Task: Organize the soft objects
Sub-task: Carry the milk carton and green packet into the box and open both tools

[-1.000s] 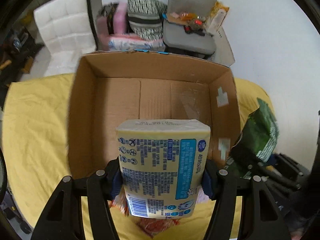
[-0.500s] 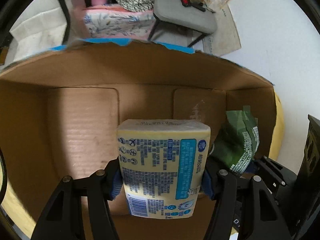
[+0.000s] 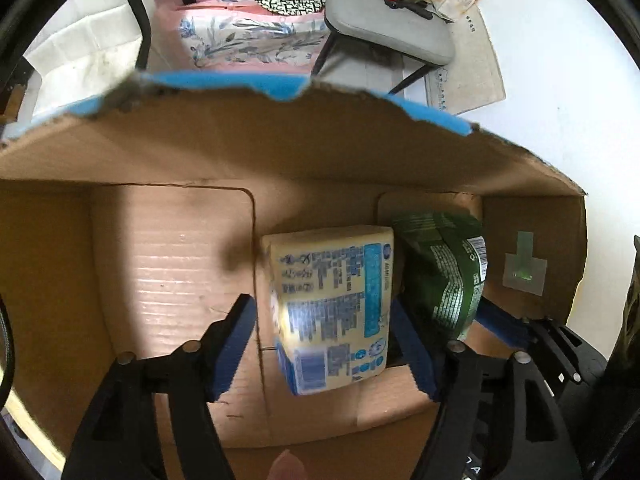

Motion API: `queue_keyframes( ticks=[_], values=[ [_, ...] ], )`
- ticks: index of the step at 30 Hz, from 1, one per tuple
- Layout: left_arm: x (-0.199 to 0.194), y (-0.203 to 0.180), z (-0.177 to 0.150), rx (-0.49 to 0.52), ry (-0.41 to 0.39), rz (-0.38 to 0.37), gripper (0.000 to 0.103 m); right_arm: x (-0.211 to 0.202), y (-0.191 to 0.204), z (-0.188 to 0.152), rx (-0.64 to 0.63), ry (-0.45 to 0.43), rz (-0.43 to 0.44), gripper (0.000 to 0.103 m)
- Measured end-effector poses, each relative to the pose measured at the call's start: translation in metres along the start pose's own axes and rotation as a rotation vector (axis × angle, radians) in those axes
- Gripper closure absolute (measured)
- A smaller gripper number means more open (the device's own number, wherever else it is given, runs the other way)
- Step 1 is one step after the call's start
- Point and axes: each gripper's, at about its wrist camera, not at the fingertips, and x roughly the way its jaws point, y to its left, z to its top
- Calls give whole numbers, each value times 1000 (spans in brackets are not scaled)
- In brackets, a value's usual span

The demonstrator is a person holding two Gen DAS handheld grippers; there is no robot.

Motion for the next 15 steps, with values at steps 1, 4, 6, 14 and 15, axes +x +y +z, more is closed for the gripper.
queue_keyframes(
  ticks=[1, 4, 6, 14, 15],
  values=[
    [-2, 0, -2, 3, -3, 0, 32, -1, 0, 0, 0, 1, -4, 49],
    [-10, 1, -8, 8, -26, 21, 18, -9, -3, -6, 5, -1, 4, 39],
    [-18, 5, -16, 6, -55, 56, 14, -14, 0, -9, 7, -5, -4, 35],
    [-56, 17, -56, 19, -193, 179, 3, -49, 15, -49, 63, -69, 10, 0],
    [-62, 18, -64, 22, -216, 194, 3, -54, 16, -54, 72, -81, 2, 0]
  ],
)
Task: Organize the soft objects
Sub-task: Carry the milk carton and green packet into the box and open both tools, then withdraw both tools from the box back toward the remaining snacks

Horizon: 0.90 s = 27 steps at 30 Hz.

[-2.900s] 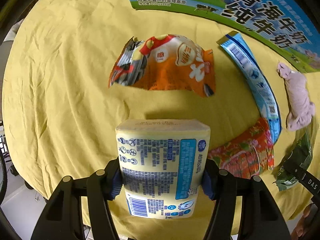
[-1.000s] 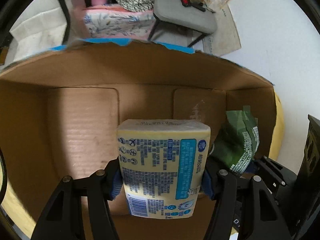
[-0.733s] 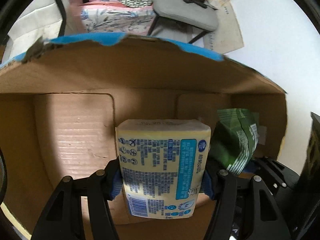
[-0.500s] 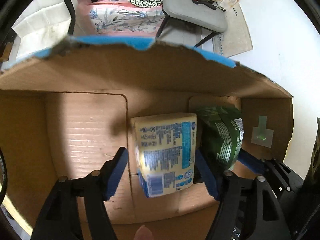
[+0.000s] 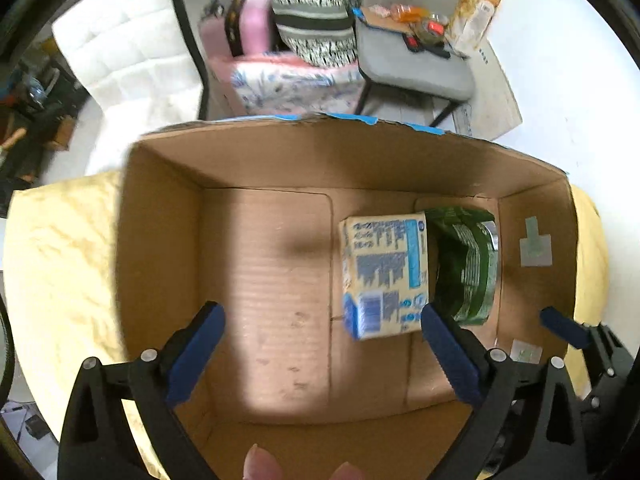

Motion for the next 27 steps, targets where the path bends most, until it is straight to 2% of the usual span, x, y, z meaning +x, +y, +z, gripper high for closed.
queue_keyframes(
  ticks=[4, 12, 18, 27],
  values=[
    [-16, -1, -17, 16, -54, 41, 3, -19, 0, -15, 18, -54, -41, 0],
    [-61, -4, -64, -12, -167, 83, 3, -71, 7, -53, 14, -164, -101, 0],
    [-103, -13, -103, -13, -250, 95, 3, -111, 9, -90, 22, -242, -108, 0],
    [-141, -18, -154, -53, -292, 75, 3, -160, 8, -144, 26, -325, -89, 0]
  ],
)
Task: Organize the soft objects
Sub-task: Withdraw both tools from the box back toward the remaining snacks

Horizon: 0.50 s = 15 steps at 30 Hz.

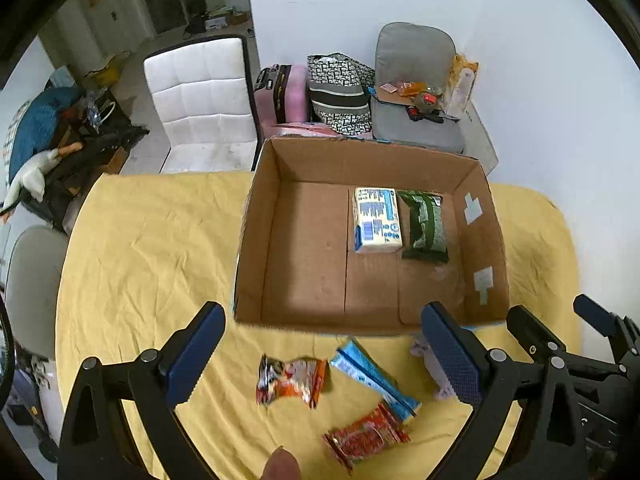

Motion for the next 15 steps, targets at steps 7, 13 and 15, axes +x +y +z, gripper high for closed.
queue_keyframes(
  ticks=[7, 13, 15],
  values=[
    [-2, 0, -39, -11, 30, 15, 3, -10, -13, -33, 7, 44, 50, 0],
    [50, -17, -108, 91, 200, 35, 3, 26, -45, -87, 50, 178, 54, 0],
    [72, -25, -132, 141, 266, 36, 3, 43, -55, -110, 62, 240, 57, 0]
  ],
)
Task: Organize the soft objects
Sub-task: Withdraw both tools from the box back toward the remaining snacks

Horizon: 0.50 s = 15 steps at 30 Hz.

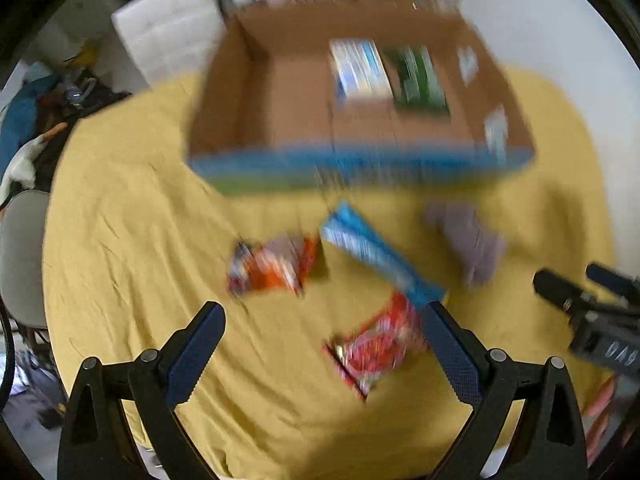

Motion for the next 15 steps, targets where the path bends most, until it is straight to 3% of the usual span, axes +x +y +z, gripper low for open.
queue_keyframes(
  ticks=[7, 13, 15],
  values=[
    [89, -40, -35, 201, 197, 2, 3, 73, -29, -51, 26, 171, 45, 0],
    [126, -70, -42, 371, 252, -10, 3, 100, -36, -70, 14, 205, 48, 0],
    [131, -78, -41, 409, 248, -6, 8, 103, -38, -70, 13, 210, 48, 0]
  ],
)
